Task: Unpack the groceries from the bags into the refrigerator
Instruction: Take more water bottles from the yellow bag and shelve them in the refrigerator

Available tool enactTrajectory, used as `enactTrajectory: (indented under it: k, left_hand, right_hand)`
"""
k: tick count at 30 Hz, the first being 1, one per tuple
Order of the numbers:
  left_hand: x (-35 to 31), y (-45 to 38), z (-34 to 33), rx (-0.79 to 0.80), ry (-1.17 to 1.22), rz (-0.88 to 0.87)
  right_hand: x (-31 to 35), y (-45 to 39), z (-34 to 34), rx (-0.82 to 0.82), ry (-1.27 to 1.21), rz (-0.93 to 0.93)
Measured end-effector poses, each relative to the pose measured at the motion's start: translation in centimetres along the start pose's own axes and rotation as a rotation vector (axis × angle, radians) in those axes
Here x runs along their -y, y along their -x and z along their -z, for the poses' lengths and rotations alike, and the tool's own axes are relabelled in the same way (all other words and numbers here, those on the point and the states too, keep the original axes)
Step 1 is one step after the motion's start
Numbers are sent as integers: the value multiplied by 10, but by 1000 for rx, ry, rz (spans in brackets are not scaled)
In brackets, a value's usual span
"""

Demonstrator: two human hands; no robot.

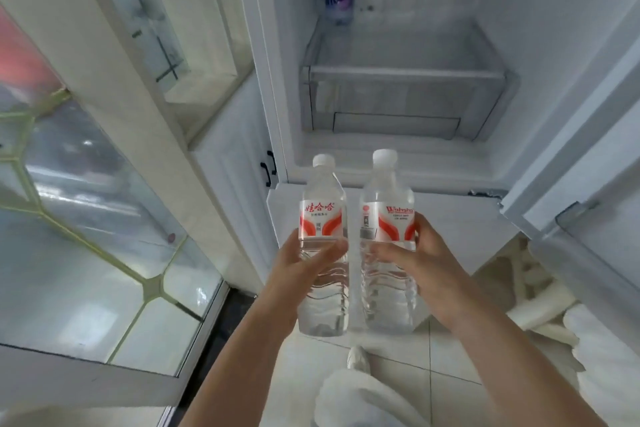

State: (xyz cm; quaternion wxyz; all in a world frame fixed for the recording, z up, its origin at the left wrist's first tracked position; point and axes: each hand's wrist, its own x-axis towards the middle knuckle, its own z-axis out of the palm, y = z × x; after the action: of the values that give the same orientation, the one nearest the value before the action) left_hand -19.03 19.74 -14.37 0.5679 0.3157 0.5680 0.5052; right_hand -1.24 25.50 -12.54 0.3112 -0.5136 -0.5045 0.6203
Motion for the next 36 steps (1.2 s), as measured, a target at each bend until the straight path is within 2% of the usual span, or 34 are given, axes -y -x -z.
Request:
enactTrajectory:
  k: [5,11,18,24,29,36]
  left_hand:
    - [-52,-58,-28,27,-31,-128]
    - [-115,-124,-56,-32,-70,-280]
    - [-181,-194,-82,-144,-112,-520]
    - [-226,-245,-95,-168,-81,-543]
    - [-248,-282,-99,-231,-143,-611]
    - [-247,-319,-93,-198,-122,-589]
  right_hand:
    - [41,-57,25,-35,-22,88]
    - [101,-118,56,-70,-41,220]
    - [170,-174,75,-269,-113,361]
    - [213,-217,71,-312,-245,417]
    - [240,-243,68,-431,-187,516]
    - [243,-279,62,-415,-108,654]
